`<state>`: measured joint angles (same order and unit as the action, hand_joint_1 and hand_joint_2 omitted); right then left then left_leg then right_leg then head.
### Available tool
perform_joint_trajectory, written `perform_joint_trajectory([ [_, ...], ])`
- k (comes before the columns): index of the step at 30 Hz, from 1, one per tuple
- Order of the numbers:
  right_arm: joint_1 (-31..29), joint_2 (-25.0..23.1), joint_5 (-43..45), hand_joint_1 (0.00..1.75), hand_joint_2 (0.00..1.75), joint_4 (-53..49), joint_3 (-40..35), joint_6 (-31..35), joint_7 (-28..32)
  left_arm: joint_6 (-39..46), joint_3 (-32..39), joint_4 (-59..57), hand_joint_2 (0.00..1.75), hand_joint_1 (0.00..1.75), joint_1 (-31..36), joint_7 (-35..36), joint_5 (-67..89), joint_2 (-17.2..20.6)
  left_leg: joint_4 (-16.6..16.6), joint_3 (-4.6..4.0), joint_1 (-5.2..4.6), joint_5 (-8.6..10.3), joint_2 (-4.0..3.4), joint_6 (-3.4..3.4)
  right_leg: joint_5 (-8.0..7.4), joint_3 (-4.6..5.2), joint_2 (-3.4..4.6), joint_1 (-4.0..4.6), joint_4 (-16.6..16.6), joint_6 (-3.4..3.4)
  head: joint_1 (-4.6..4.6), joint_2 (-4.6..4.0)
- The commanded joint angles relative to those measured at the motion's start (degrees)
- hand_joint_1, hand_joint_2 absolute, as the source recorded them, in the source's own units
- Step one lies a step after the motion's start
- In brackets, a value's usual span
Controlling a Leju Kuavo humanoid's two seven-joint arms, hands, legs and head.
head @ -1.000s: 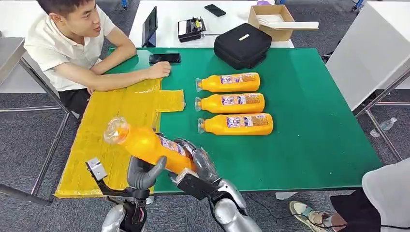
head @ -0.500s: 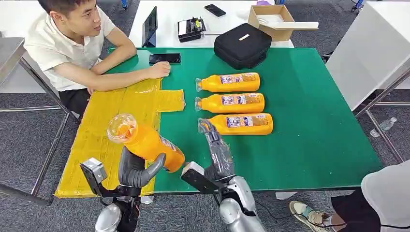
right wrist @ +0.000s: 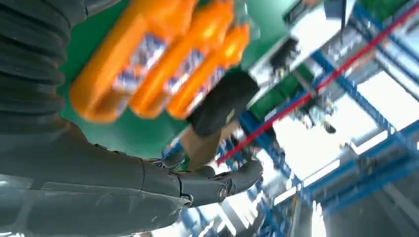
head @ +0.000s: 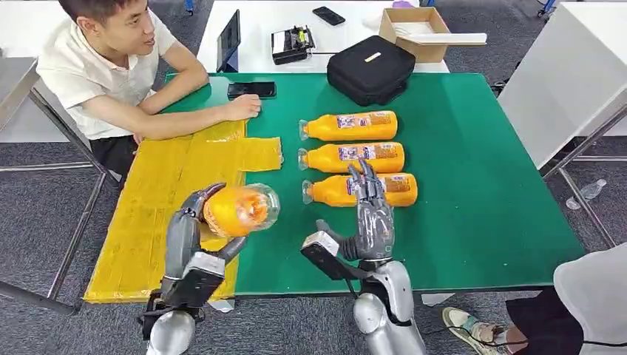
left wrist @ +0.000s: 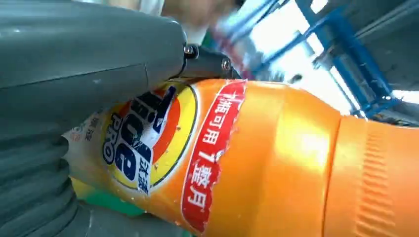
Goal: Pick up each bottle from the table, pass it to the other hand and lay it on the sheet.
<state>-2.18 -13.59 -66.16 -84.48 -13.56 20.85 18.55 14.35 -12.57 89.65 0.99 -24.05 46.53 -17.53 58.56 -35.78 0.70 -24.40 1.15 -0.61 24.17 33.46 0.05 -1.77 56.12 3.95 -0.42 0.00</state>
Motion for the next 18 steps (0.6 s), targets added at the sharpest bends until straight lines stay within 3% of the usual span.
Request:
perform_joint_trajectory([
  [1,-0.9,0.8,4.6,0.0,1.75,-7.9,3.4,-0.6,3.8,0.5,-2.3,-8.2,1.75,1.75,5.6,5.7,15.3,4.0,0.0,0.05,0.0,0.01,0.07,0.0,0.03,-0.08,-0.13,0.02,0.0,-0.13,0.0,0.0],
  [7,-0.4,0.7,10.7,0.0,1.75,-8.9,3.1,-2.9,7.6,-1.4,0.2,-18.3,1.75,1.75,8.1,6.8,16.4,4.6,-0.1,0.32,0.03,-0.04,-0.04,0.0,0.06,-0.35,-0.07,0.08,-0.1,-0.27,0.0,0.0],
  [18,-0.5,0.6,11.9,0.0,1.75,-8.9,3.3,-3.0,8.5,-1.5,-0.1,-18.9,1.75,1.75,8.8,9.0,20.1,5.2,0.0,0.12,0.02,-0.01,-0.02,0.0,0.02,-0.13,-0.03,0.04,0.0,-0.13,0.0,0.0],
])
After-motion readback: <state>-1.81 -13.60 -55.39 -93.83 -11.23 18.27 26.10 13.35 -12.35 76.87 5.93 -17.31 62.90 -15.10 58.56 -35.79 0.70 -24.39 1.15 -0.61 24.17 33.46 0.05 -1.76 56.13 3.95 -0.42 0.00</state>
